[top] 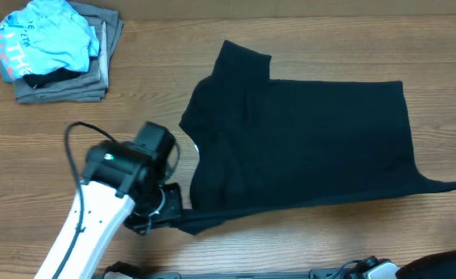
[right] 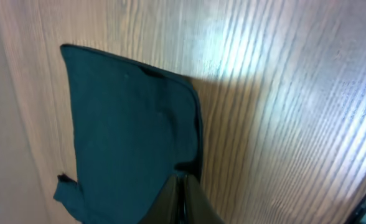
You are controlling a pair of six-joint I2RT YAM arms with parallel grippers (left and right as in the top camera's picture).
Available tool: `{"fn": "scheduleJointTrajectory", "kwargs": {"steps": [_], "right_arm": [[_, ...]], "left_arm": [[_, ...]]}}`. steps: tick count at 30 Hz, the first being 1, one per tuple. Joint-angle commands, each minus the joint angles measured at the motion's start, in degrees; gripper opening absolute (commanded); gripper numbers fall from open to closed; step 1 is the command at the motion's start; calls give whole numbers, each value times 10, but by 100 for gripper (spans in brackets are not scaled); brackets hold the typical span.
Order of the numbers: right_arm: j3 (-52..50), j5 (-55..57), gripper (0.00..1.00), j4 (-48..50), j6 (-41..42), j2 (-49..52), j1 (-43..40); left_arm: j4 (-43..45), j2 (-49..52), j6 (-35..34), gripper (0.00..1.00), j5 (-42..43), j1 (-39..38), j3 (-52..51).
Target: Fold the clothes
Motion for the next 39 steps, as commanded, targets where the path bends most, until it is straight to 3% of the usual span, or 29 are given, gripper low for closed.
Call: {"fn": "scheduleJointTrajectory", "kwargs": {"steps": [1,14,23,39], "right_arm": [[0,29,4,4,19,-13,-8],[0,59,4,-16,37,-13,-8],[0,59,4,5,46,-13,-8],[0,61,4,37,67,-13,-8]], "left_arm": [[30,-4,-33,4,9,-40,-32],[97,-3,-55,4,-71,-65,-41],[205,9,-36,5,-118,-65,-44],[371,137,1,5,-136,-64,-44]]}}
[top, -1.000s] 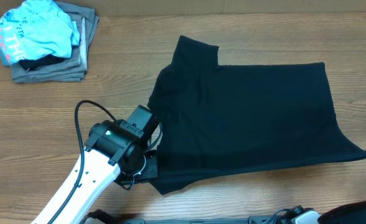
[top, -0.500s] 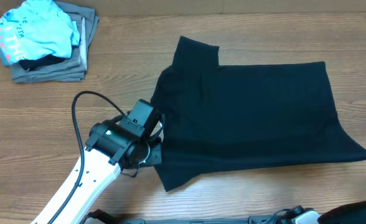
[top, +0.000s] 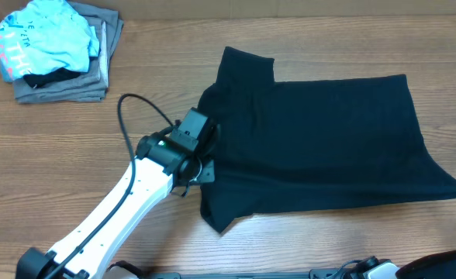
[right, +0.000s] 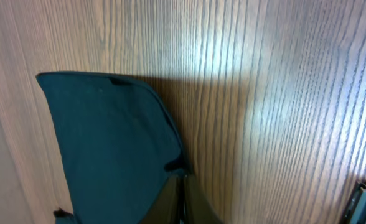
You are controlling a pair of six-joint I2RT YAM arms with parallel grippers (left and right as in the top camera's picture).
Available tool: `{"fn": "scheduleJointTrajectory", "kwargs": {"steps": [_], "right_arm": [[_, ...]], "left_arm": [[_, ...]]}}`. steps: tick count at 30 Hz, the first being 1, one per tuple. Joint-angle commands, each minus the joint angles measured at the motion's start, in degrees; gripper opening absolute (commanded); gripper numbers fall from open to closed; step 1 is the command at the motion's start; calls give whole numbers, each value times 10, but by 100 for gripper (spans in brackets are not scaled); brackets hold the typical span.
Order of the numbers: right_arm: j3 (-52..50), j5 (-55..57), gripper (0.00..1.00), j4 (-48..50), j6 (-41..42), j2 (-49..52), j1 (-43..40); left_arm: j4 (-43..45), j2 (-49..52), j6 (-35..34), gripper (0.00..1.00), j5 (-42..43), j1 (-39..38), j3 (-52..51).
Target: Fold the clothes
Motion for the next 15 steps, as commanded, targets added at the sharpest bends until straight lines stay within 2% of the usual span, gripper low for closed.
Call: {"fn": "scheduleJointTrajectory", "kwargs": {"steps": [1,8,15], "right_arm": [[0,8,4,8,14,-13,-4],[0,8,4,31,33,-13,9],[-1,8,4,69,38,-7,74]], "left_arm": [[32,24,21,5,-22,-1,-6],[88,58,38,7,-27,-1,-6],[128,69,45,8,-42,0,-6]]}}
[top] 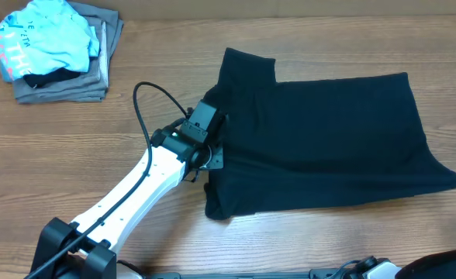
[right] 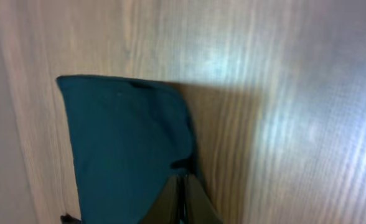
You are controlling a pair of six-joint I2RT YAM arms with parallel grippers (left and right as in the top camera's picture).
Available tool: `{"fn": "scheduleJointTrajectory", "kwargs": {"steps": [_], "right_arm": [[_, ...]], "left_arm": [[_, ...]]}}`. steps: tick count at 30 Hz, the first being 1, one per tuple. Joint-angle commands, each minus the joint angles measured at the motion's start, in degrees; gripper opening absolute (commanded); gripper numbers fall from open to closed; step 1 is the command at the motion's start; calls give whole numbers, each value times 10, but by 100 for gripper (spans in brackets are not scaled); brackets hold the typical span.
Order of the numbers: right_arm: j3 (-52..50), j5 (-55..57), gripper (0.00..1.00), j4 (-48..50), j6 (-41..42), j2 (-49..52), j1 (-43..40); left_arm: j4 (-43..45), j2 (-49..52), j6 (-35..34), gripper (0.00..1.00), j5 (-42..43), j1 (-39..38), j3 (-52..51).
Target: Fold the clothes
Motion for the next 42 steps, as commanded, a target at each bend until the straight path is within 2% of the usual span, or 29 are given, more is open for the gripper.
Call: {"fn": "scheduleJointTrajectory", "kwargs": {"steps": [1,9,12,16,31,33,34,35,36,37,38,40,42], "right_arm": [[-1,6,4,20,7,-5,38],[-1,74,4,59,50,22,118],[-1,100,4,72,55,42,133],[-1,145,4,82,93,72,137],[-1,186,4,110,97,140,139],[-1,186,11,117,97,149,141],[-1,185,18,121,97,154,143],[-1,186,38,124,97,160,145],[-1,184,69,125,96,166,149],[-1,181,94,125,93,173,152],[-1,175,100,124,88,178,155],[-1,164,100,121,75,188,162],[-1,159,100,113,75,192,164]], "left_arm": [[15,6,17,8,-20,0,-5],[36,7,17,9,-23,0,-5],[38,7,17,9,-53,0,-5],[48,10,19,10,-80,0,-5],[111,80,26,13,-80,0,-5],[118,83,26,17,-80,0,-5],[123,83,34,21,-80,0,-5],[127,83,43,26,-80,0,-5],[128,83,52,30,-82,1,-4],[127,83,56,35,-85,2,-3],[124,83,56,40,-91,3,-1],[115,83,56,55,-93,8,2],[105,83,56,64,-93,16,4]]}}
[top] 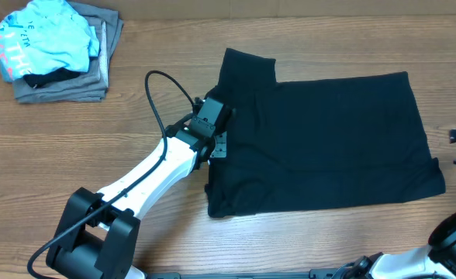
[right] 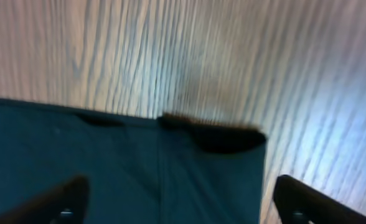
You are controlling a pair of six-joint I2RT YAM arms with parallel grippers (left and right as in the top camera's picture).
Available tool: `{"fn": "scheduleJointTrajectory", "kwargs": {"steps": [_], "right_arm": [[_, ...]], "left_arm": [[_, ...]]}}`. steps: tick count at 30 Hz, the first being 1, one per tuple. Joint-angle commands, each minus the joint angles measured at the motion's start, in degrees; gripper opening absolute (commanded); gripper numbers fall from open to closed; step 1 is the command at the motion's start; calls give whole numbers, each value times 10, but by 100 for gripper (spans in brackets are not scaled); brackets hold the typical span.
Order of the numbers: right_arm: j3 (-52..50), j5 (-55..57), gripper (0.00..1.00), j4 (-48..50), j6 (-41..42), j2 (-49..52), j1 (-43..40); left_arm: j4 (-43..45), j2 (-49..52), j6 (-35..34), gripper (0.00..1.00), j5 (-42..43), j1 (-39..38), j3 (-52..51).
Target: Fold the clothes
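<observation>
A black shirt (top: 321, 139) lies spread flat on the wooden table, one sleeve (top: 247, 66) pointing to the far side. In the overhead view my left gripper (top: 215, 133) rests on the shirt's left edge, and its jaws are hidden under the wrist. My right gripper is just off the shirt's right edge. Through the right wrist camera, the right gripper (right: 183, 199) stands wide open over the dark cloth (right: 108, 162). A folded corner (right: 220, 134) lies ahead of it, and nothing is between the fingers (right: 298, 198).
A stack of folded clothes (top: 57, 54), light blue on top of grey, sits at the far left corner. A black cable (top: 162, 93) loops above the left arm. Bare wood surrounds the shirt, with the table's right edge close to the right gripper.
My right gripper has opened and let go of the shirt's right corner, which now lies flat on the table. My left gripper has shifted slightly farther up the shirt's left edge.
At first both grippers held the shirt's near edge, the left one at the near-left corner. Then the left gripper stood farther in over the shirt's left side with the cloth doubled. Now the shirt lies as a neater rectangle and the right gripper is open.
</observation>
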Motion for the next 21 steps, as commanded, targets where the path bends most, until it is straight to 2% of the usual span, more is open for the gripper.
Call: {"fn": "scheduleJointTrajectory", "kwargs": {"steps": [1,2,6,11,14,17,18,21], "right_arm": [[0,-20,100,-11,-10,7,7],[0,-30,100,-15,-10,7,7],[1,-97,100,-22,-27,6,7],[1,-165,100,-24,-58,6,7],[1,-164,100,-25,-73,6,7],[1,-162,91,-25,-92,6,7],[1,-163,87,-25,-96,6,7],[1,-163,84,-25,-96,6,7]], "left_arm": [[-11,3,9,68,-10,20,5],[-12,3,16,71,0,26,5],[-12,12,59,70,96,52,5],[4,45,69,69,100,65,5],[19,66,69,60,101,74,5],[35,79,83,47,101,82,5],[43,80,95,46,101,83,5],[66,81,112,35,100,83,5]]}}
